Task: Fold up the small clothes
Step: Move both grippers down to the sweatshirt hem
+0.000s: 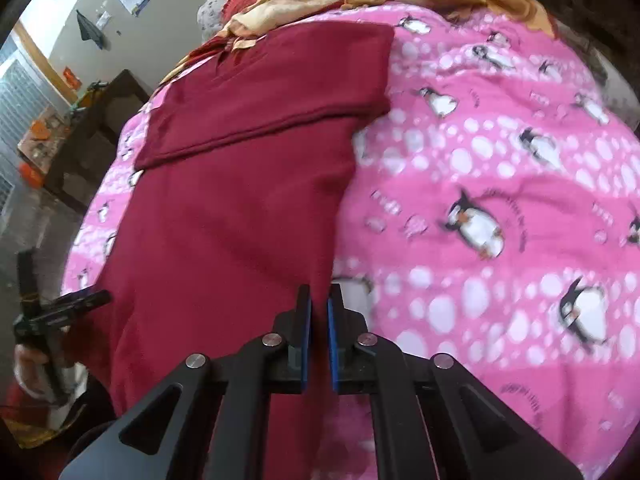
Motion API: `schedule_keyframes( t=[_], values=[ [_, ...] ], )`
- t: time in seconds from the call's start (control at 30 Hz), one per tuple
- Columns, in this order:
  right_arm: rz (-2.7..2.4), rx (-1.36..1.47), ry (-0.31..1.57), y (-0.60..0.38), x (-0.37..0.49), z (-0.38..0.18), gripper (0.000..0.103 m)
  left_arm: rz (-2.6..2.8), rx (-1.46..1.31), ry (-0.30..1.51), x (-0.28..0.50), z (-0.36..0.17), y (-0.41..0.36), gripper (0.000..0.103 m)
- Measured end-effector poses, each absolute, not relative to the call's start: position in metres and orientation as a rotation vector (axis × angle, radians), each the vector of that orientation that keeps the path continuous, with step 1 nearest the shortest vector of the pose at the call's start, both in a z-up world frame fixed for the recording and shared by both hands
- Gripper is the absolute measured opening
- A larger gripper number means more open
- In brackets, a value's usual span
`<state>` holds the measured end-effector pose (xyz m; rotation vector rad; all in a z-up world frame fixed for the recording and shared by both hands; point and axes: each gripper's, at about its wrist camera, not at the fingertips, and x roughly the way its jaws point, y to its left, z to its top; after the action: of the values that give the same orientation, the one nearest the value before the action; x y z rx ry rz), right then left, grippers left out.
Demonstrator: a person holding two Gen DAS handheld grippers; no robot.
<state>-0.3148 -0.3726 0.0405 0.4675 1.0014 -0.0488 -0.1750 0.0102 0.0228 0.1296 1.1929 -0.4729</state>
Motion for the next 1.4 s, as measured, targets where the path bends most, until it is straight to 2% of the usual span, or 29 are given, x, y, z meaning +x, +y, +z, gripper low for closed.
schedule_keyframes(
  t=[0.03,0.07,0.13,0.2,0.33,0.57,0.87,1.4],
  values=[
    [-0.029,0.470,0.994,-0.370,-0.321,0.044,0.031,-0.482,0.136,1.201,-0.178,0.022,0.009,0.087],
    [0.002,0.477,0.999,-0.367,-0.327,0.048,0.042,-0.488,0.141,1.208,-0.179,0.021,0.008,0.088],
    [0.053,0.499,1.014,-0.364,-0.345,0.053,0.054,-0.501,0.164,1.212,-0.185,0.020,0.007,0.089],
    [0.093,0.530,1.025,-0.362,-0.363,0.053,0.054,-0.506,0.182,1.214,-0.189,0.019,0.006,0.089],
    [0.118,0.545,1.070,-0.362,-0.394,0.044,0.055,-0.518,0.182,1.228,-0.194,0.017,0.007,0.097],
    [0.156,0.603,1.082,-0.350,-0.399,0.017,0.056,-0.505,0.231,1.215,-0.204,0.013,0.001,0.102],
    [0.153,0.660,1.084,-0.348,-0.395,0.008,0.065,-0.502,0.242,1.220,-0.201,0.009,-0.013,0.103],
    [0.154,0.654,1.089,-0.348,-0.390,0.003,0.066,-0.508,0.266,1.224,-0.207,0.008,-0.016,0.103]
  ],
)
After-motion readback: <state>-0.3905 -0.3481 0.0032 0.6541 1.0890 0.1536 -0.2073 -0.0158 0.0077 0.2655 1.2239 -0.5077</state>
